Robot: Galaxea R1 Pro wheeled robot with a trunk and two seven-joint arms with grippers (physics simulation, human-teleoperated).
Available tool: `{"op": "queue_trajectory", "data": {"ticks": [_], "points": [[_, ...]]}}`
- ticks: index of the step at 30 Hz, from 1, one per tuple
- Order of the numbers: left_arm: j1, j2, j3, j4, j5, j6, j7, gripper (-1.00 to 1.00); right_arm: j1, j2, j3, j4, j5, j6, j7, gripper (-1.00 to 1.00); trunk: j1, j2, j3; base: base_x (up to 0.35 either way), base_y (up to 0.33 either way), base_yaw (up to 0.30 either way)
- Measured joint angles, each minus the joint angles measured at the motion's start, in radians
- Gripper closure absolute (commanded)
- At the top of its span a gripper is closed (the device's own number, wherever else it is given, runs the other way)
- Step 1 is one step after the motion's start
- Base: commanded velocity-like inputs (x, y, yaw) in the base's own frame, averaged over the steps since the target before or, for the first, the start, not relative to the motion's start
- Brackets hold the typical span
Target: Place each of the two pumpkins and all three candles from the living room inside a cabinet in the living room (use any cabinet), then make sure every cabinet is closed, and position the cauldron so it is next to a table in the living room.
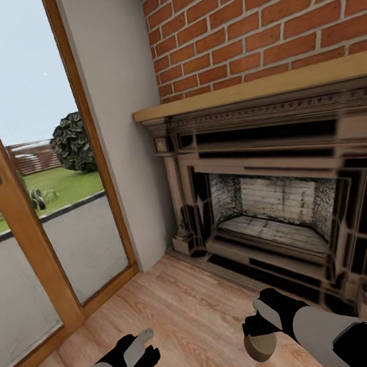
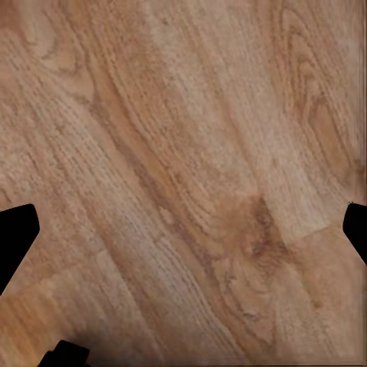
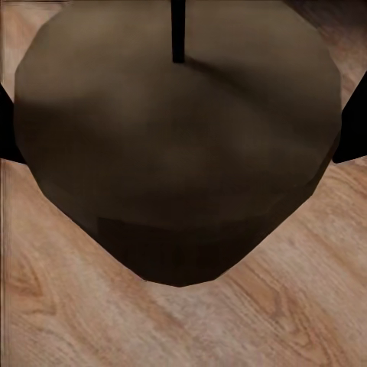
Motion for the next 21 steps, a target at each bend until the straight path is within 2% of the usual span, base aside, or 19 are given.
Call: {"op": "queue_trajectory", "data": {"ticks": [21], "points": [[0.0,0.001,0.001,0.006,0.0,0.0,0.0,-1.0,0.0,-0.001,-0.001,0.0,0.0,0.002,-0.002,1.0,-0.081,0.147,0.089,0.0,0.0,-0.245]]}}
